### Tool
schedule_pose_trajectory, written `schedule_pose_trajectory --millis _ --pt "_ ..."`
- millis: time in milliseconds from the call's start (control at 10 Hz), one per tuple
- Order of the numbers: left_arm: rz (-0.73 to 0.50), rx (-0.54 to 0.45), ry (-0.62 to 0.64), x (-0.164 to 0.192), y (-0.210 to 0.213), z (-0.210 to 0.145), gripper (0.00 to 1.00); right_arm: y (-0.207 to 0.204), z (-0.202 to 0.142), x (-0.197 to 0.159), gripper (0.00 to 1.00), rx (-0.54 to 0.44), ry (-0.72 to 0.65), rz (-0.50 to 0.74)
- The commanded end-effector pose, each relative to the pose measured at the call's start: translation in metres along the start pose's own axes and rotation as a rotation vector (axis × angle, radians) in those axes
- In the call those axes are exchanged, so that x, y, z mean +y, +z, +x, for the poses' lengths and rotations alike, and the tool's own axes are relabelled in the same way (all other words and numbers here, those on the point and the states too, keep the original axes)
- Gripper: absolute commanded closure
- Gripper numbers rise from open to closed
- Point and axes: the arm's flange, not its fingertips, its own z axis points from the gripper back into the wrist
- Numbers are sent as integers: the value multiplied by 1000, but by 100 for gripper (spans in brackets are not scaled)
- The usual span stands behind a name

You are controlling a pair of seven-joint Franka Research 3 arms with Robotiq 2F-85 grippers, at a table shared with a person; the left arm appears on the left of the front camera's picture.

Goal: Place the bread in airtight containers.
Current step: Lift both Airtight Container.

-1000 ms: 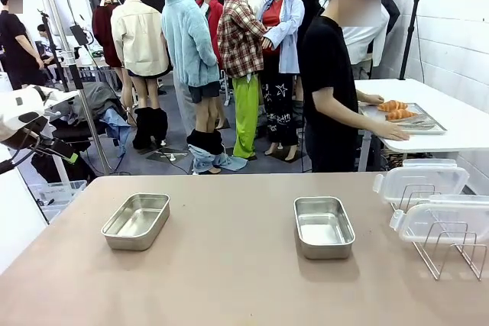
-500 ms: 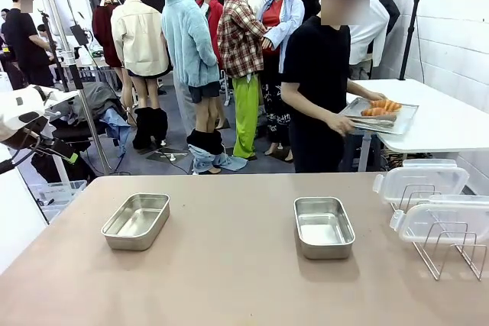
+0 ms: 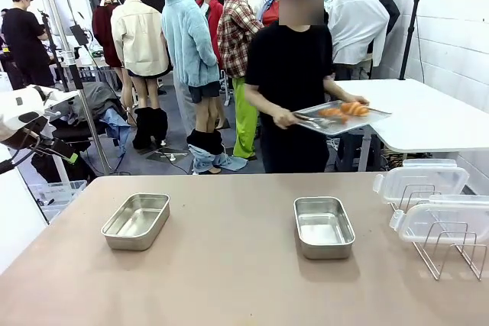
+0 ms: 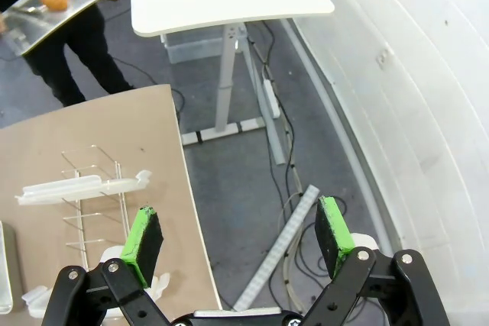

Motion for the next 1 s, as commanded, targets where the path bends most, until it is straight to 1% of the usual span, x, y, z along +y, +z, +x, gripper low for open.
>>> schedule_pose_trajectory --millis 0,900 --pt "1 -3 5 1 2 -2 0 -2 -2 0 0 10 -3 0" --pt "1 -3 5 1 2 -2 0 -2 -2 0 0 10 -3 0"
